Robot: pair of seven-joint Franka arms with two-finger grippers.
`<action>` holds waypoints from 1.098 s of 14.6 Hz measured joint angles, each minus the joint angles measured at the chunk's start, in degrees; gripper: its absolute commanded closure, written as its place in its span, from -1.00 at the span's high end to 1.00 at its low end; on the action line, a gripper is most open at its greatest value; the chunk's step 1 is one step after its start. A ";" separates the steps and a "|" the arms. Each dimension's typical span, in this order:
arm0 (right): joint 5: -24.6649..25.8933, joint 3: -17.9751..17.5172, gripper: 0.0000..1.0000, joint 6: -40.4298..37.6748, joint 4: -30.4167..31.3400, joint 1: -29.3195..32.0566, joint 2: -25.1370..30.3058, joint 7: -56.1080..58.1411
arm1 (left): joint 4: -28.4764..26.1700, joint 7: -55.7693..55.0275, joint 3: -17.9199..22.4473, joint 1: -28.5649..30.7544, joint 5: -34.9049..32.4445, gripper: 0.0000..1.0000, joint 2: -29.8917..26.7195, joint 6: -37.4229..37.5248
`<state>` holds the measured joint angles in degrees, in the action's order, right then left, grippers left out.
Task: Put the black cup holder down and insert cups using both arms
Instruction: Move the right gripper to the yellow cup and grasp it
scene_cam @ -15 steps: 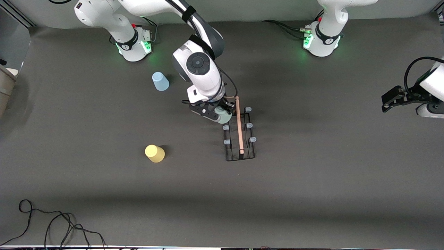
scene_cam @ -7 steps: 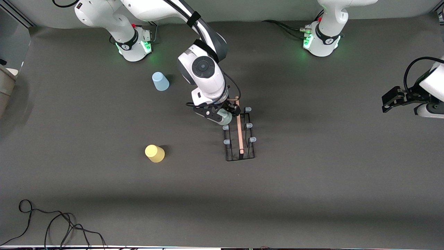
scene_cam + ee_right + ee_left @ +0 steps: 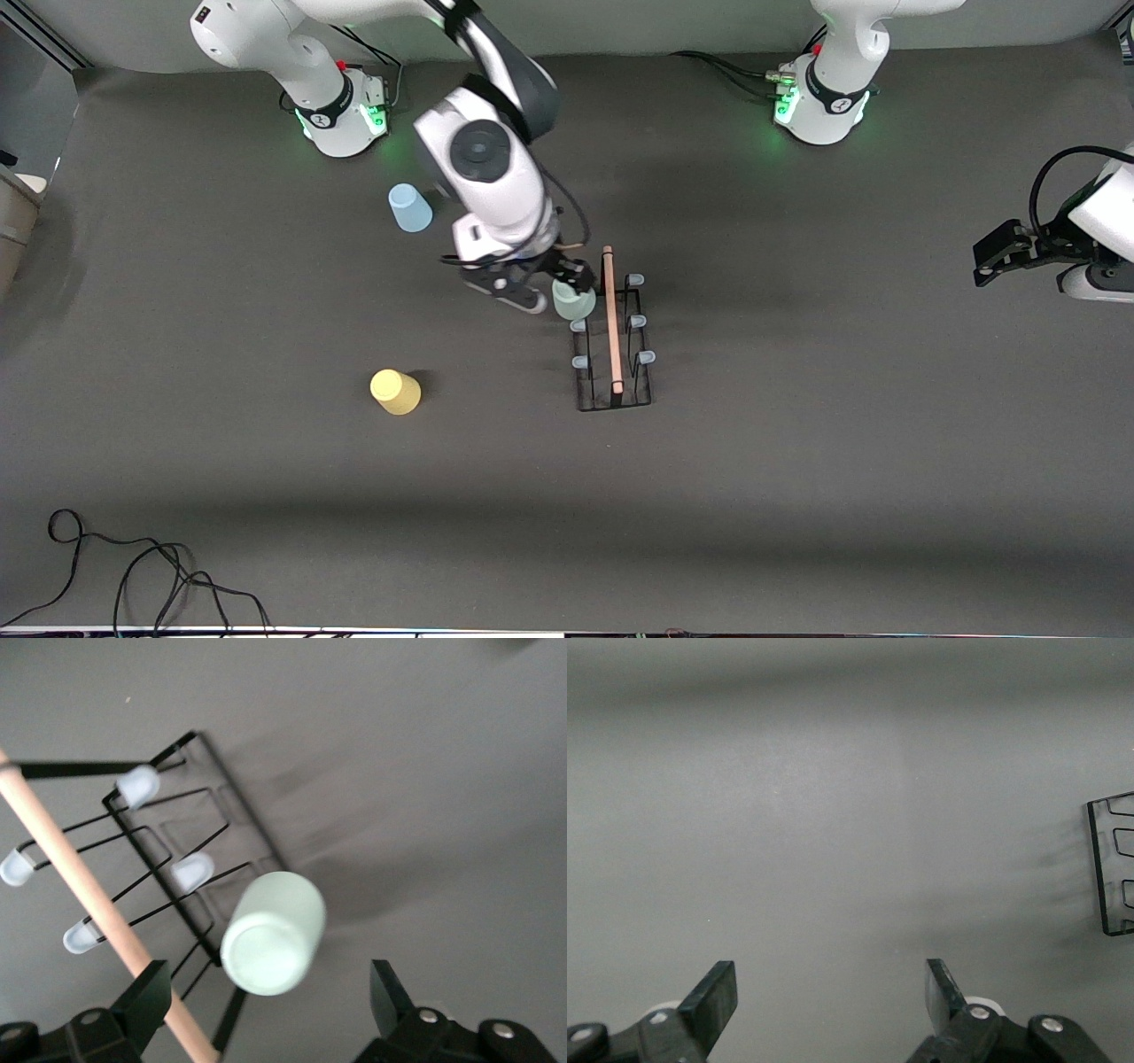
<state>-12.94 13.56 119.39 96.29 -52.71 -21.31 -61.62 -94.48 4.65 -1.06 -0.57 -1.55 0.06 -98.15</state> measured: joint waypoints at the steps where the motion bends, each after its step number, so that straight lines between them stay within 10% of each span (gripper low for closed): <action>1: 0.00 1.79 0.99 -2.47 0.00 0.08 1.44 2.90 | 0.00 0.00 0.00 -0.01 0.00 0.90 0.00 0.00; 8: -0.03 13.95 0.99 -6.02 1.38 2.00 2.83 28.73 | -0.02 0.00 0.01 -0.02 0.00 0.91 0.00 -0.24; 16: -3.40 14.44 0.99 -0.80 3.55 12.94 -4.32 46.70 | -0.13 0.00 0.02 -0.02 -0.01 0.92 0.06 -0.27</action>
<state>-16.33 28.01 118.59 99.84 -39.77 -25.62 -14.91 -94.61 4.65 -1.04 -0.59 -1.56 0.12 -98.41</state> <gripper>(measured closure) 0.000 0.040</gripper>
